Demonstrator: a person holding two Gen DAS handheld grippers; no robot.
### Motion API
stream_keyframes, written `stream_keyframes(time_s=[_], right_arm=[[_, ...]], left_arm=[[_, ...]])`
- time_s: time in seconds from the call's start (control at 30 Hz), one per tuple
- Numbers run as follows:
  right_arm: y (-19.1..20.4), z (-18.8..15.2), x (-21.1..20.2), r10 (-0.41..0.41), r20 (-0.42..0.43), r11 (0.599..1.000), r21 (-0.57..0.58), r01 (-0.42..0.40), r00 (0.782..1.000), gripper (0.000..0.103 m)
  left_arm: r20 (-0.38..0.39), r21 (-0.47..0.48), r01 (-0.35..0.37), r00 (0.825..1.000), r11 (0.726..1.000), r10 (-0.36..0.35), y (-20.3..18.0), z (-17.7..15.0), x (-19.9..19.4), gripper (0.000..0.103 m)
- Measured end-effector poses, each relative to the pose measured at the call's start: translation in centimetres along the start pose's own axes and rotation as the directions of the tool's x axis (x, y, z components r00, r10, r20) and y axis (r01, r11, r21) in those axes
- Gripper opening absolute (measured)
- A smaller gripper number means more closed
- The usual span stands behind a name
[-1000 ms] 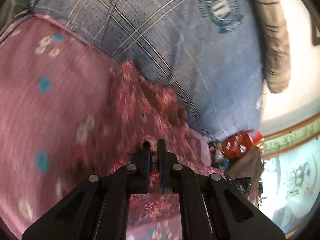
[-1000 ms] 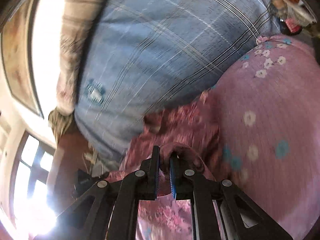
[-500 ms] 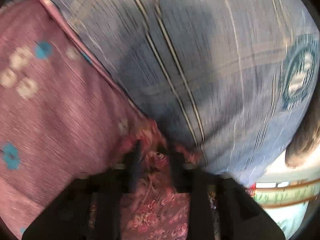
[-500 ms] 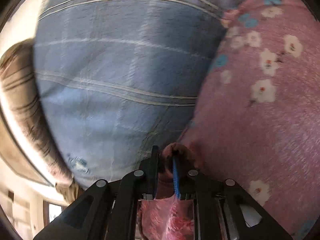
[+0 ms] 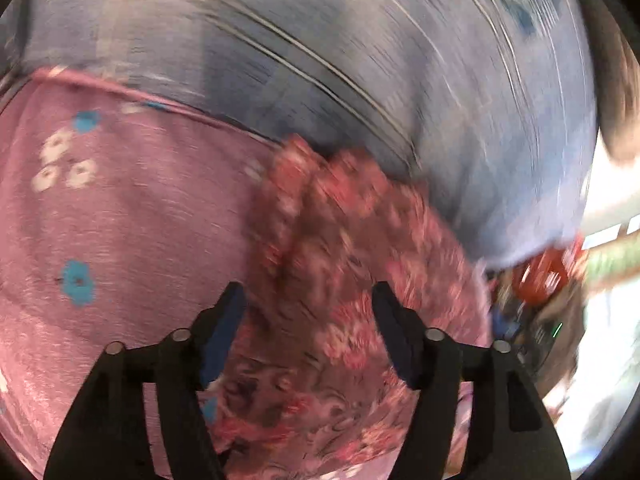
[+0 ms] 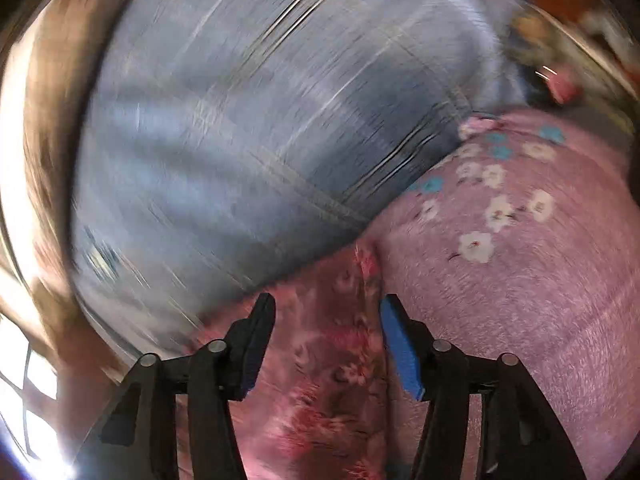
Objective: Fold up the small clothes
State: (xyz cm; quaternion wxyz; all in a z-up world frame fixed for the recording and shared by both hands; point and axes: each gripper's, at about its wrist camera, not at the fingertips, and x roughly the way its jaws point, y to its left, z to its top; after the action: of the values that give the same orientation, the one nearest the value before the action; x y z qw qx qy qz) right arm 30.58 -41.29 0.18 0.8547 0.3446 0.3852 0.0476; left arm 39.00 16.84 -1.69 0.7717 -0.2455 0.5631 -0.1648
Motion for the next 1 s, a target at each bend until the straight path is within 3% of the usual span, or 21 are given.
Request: stream_keyframes(time_s=[0.1,0.17,0.2,0.23,0.27,0.3,0.33,0.4,0.43,0.5,0.57,0.67,0.7,0.87,0.93,1.0], right_arm=[[1.3,-0.1,2.9,-0.142,-0.042,0.987,-0.086,0.138,0.989,0.063],[0.8,-0.4,4.9,-0.149,-0.104,0.987,-0.077,0.141,0.983,0.063],[0.5,-0.6,5.8,-0.134,-0.132,0.990,-0.065,0.126,0.982,0.063],[0.6,-0.7,6.3,-0.120,-0.138,0.991,-0.069,0.111,0.983,0.054],[1.1,-0.8,6.6,-0.112,-0.135,0.990,-0.102,0.098,0.984,0.038],[1.7,-0.8,6.6,-0.096,-0.136,0.988,-0.133,0.078,0.986,0.013],[2.4,-0.6,6.4,-0.078,-0.124,0.985,-0.162,0.057,0.989,0.012],[3.6,-0.3,4.7,-0.024,-0.015,0.981,-0.195,0.021,1.000,0.012],[3.5,0.0,4.6,-0.027,0.004,0.982,-0.187,0.027,1.000,0.013],[2.4,0.2,6.5,-0.130,-0.081,0.981,-0.156,0.116,0.988,0.015],[1.8,-0.3,7.0,-0.206,-0.123,0.968,-0.169,0.184,0.971,0.020],[1.3,-1.0,3.3,-0.122,-0.038,0.985,-0.126,0.116,0.992,0.026],[1.0,-1.4,2.0,-0.098,-0.022,0.989,-0.109,0.095,0.995,0.034],[-1.6,-5.0,-4.8,-0.052,-0.008,0.997,-0.050,0.051,0.999,0.049],[-2.3,-6.8,-6.2,-0.062,-0.010,0.997,-0.044,0.062,0.998,0.055],[-3.2,-9.0,-7.0,-0.062,-0.024,0.998,-0.023,0.061,0.998,0.056]], left_arm=[[-0.027,0.109,-0.119,0.992,0.987,0.122,-2.1,-0.3,2.1,0.068],[-0.008,0.158,-0.204,0.978,0.966,0.208,-2.6,-0.5,2.9,0.068],[0.009,0.175,-0.243,0.969,0.954,0.245,-2.6,-0.8,3.0,0.063],[0.030,0.186,-0.292,0.956,0.938,0.291,-2.6,-0.5,3.3,0.037],[0.032,0.160,-0.296,0.955,0.942,0.295,-1.9,0.1,3.2,0.018],[0.033,0.104,-0.262,0.965,0.959,0.260,-1.1,0.6,2.8,0.015],[0.058,0.007,-0.191,0.980,0.982,0.190,0.3,1.2,1.8,0.010],[0.132,-0.163,-0.126,0.980,0.979,0.148,3.4,2.1,0.2,0.008],[0.141,-0.217,-0.133,0.976,0.967,0.166,4.6,2.3,0.0,0.008],[0.098,-0.322,-0.184,0.969,0.929,0.226,7.3,2.5,0.1,0.008],[0.094,-0.368,-0.097,0.986,0.925,0.141,9.0,1.7,-0.6,0.008],[0.115,-0.306,-0.065,0.988,0.950,0.104,8.8,-0.3,-2.8,0.010],[0.105,-0.266,-0.059,0.990,0.962,0.090,8.3,-1.2,-3.4,0.012],[0.103,-0.104,0.005,0.995,0.995,0.006,5.0,-8.1,-5.8,0.056],[0.106,-0.082,0.053,0.993,0.995,-0.044,5.0,-10.7,-6.6,0.060],[0.087,-0.119,0.116,0.990,0.986,-0.106,5.8,-12.9,-6.8,0.065]])
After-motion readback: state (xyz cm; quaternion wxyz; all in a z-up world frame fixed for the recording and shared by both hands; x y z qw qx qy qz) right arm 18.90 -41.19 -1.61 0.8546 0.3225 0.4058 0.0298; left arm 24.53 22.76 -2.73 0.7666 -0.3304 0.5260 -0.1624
